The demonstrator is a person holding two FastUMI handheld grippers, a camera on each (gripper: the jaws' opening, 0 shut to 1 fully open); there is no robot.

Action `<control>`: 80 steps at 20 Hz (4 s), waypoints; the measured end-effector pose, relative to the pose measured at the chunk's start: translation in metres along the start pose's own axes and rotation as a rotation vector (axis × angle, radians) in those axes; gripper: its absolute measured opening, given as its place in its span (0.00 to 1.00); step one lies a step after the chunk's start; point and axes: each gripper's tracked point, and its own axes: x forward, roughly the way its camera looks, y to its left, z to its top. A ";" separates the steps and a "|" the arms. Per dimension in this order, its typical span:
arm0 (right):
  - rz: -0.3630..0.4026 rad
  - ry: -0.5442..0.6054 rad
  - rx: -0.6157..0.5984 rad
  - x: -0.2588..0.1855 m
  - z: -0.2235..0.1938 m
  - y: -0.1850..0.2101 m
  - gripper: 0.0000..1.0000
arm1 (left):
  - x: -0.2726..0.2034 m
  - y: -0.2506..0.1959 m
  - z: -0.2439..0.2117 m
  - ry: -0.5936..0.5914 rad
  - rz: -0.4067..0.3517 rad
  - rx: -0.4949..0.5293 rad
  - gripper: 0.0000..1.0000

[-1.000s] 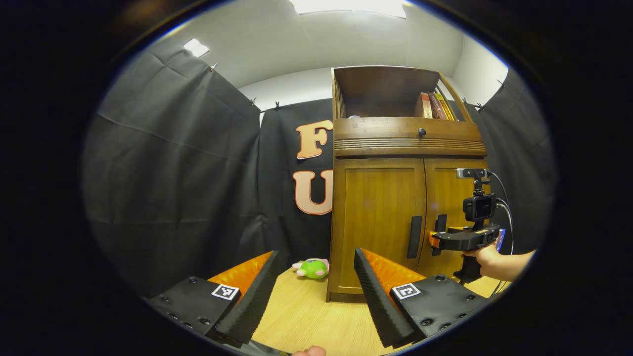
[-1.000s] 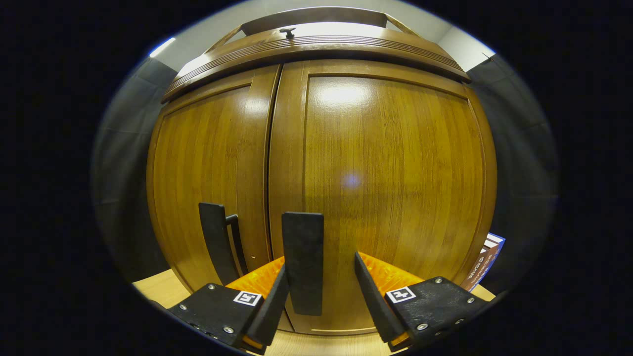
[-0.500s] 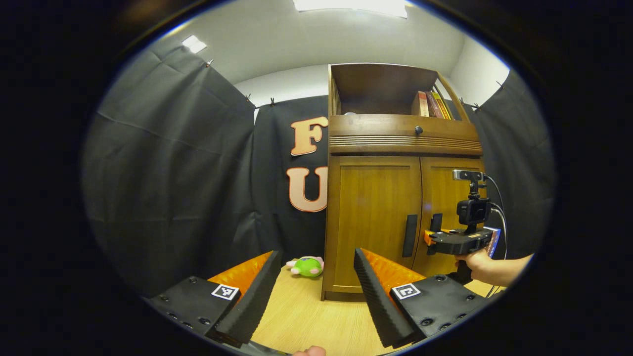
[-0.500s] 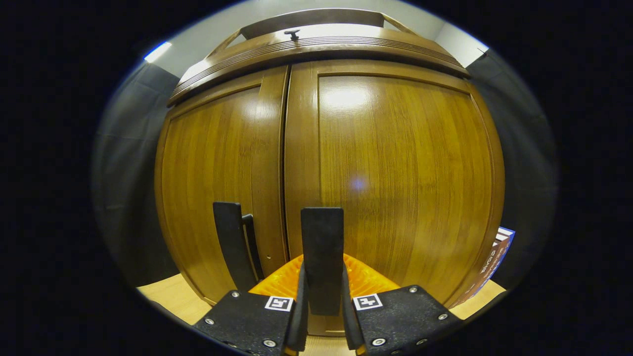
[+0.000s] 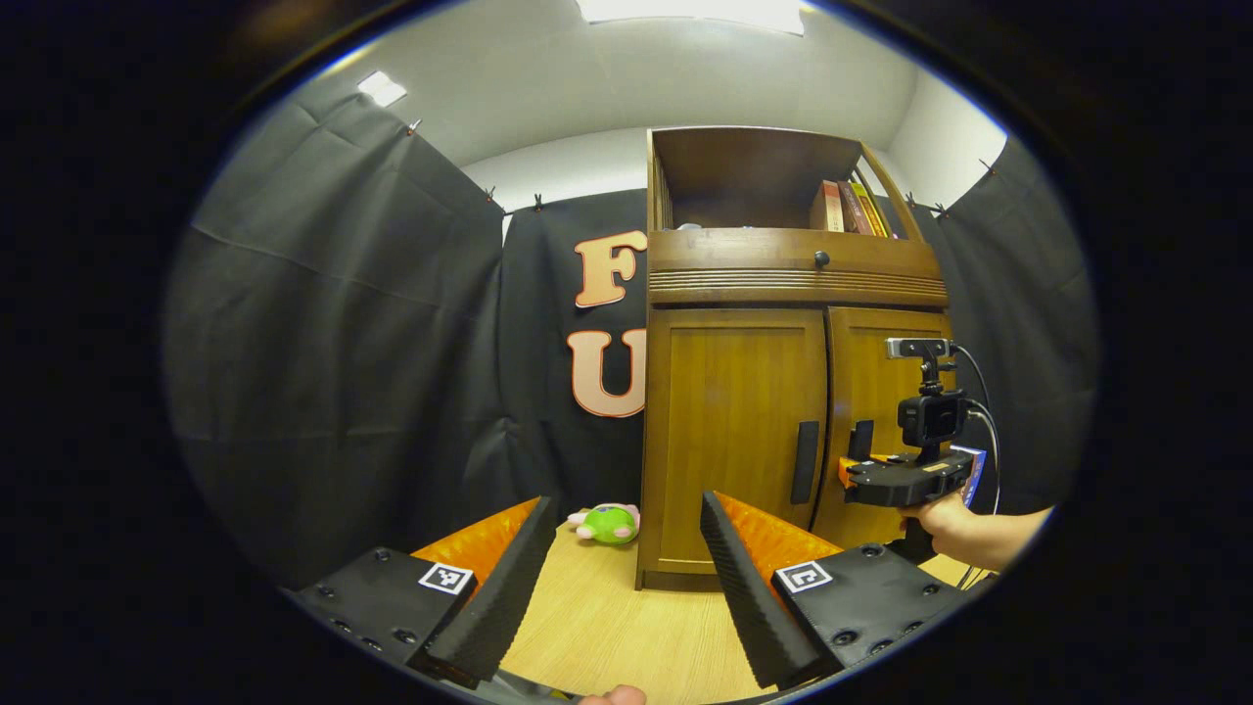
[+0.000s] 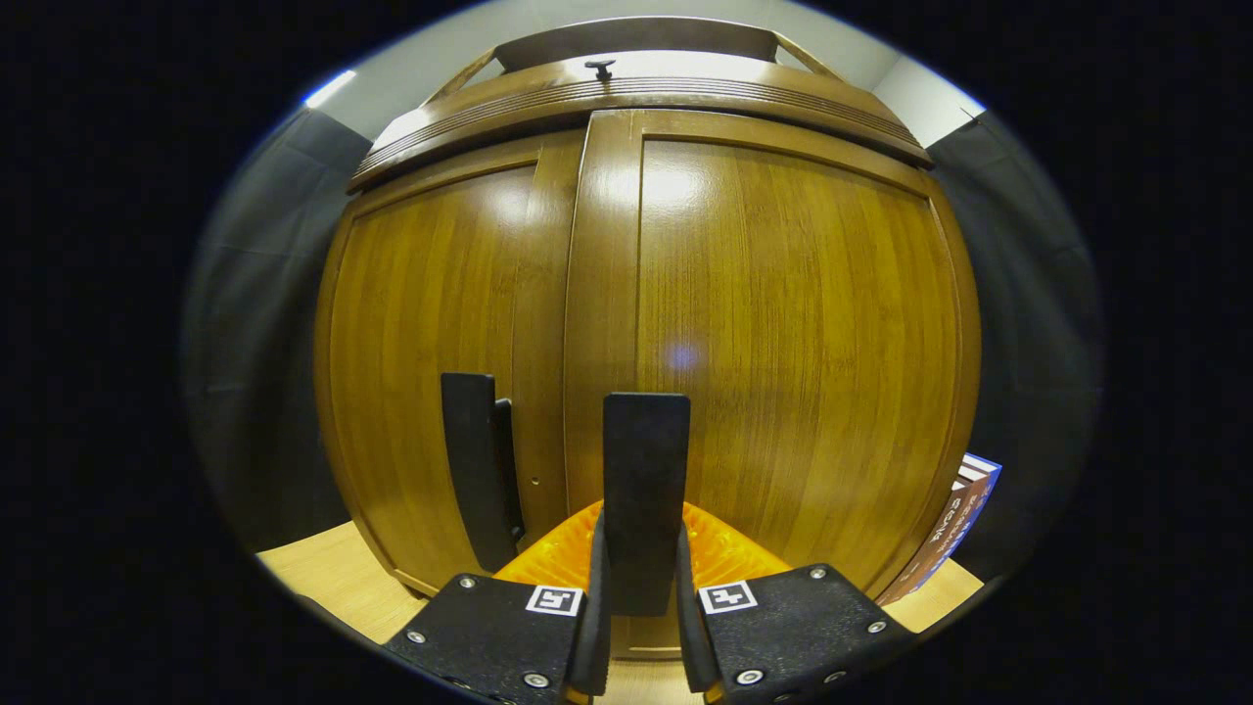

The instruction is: Open the right door of the double-door shoe cabinet with the right hand, and open the left door with the left hand.

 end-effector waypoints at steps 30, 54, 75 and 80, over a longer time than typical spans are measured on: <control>0.037 0.005 0.020 -0.167 -0.009 -0.090 0.27 | -0.008 -0.087 -0.006 0.014 -0.111 -0.013 0.95; 0.010 0.003 0.066 -0.220 -0.024 -0.277 0.12 | 0.006 -0.127 -0.016 0.008 -0.170 -0.017 0.95; -0.049 -0.076 0.055 -0.309 0.008 -0.241 0.08 | 0.008 -0.138 -0.038 0.051 -0.200 0.032 0.95; -0.014 -0.110 0.107 -0.302 0.025 -0.181 0.09 | 0.010 -0.146 -0.035 0.043 -0.220 0.025 0.95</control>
